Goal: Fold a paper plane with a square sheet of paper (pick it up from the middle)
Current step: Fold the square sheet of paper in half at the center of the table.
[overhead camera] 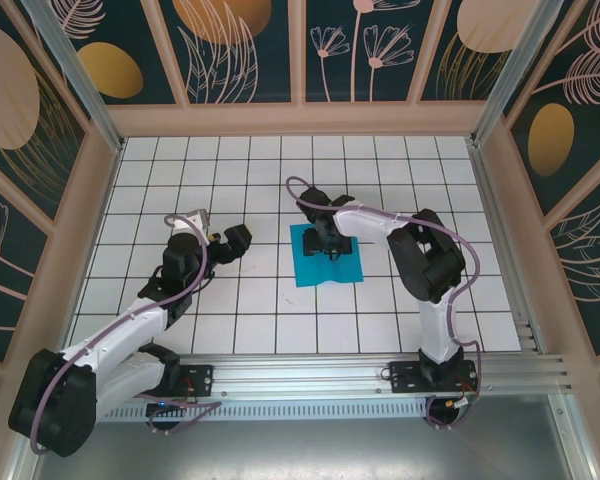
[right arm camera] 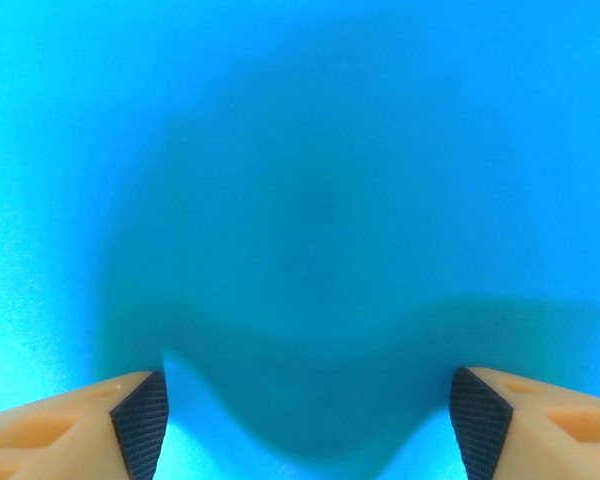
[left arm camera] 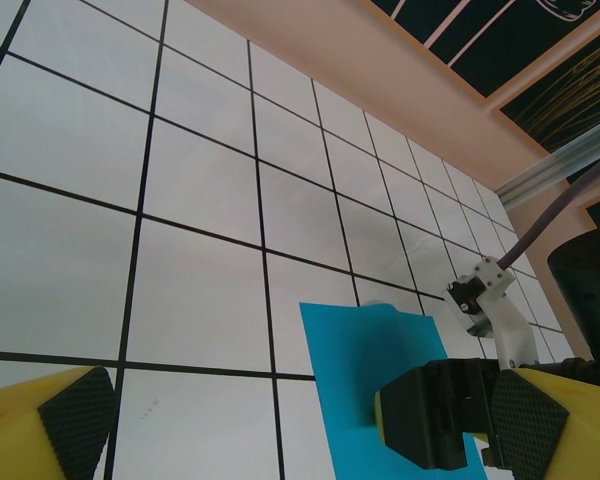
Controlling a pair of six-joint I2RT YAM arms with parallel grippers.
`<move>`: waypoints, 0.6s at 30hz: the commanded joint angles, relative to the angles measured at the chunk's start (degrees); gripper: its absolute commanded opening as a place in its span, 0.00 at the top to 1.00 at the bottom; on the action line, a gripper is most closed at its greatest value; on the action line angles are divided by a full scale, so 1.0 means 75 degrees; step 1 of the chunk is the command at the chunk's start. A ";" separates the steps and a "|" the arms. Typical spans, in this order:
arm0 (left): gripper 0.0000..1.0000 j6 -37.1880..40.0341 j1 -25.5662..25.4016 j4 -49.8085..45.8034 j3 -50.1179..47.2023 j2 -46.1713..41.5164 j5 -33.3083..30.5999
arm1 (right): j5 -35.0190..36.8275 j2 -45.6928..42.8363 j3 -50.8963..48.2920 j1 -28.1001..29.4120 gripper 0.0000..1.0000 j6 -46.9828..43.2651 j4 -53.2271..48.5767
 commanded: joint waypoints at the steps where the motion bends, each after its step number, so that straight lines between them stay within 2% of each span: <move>1: 0.02 -0.0100 -0.0024 -0.0085 -0.0137 -0.0140 -0.0039 | -0.0309 0.0334 0.0049 -0.0035 0.28 -0.0140 -0.0530; 7: 0.02 -0.0120 -0.0024 0.0040 -0.0104 -0.0046 -0.0034 | -0.0447 -0.0111 0.0394 -0.0012 0.38 0.0005 -0.0754; 9: 0.01 -0.0137 -0.0024 0.0107 -0.0093 -0.0014 -0.0013 | -0.0705 -0.0393 0.0348 -0.0024 0.46 0.0012 -0.0550; 12: 0.01 -0.0160 -0.0024 0.0157 -0.0057 0.0024 0.0027 | -0.1227 -0.0670 0.0385 -0.0023 0.49 -0.0027 -0.0382; 18: 0.02 0.0034 -0.0023 -0.0210 0.0289 -0.0052 0.0459 | -0.3347 -0.1358 -0.0291 -0.0259 0.52 0.0182 0.1435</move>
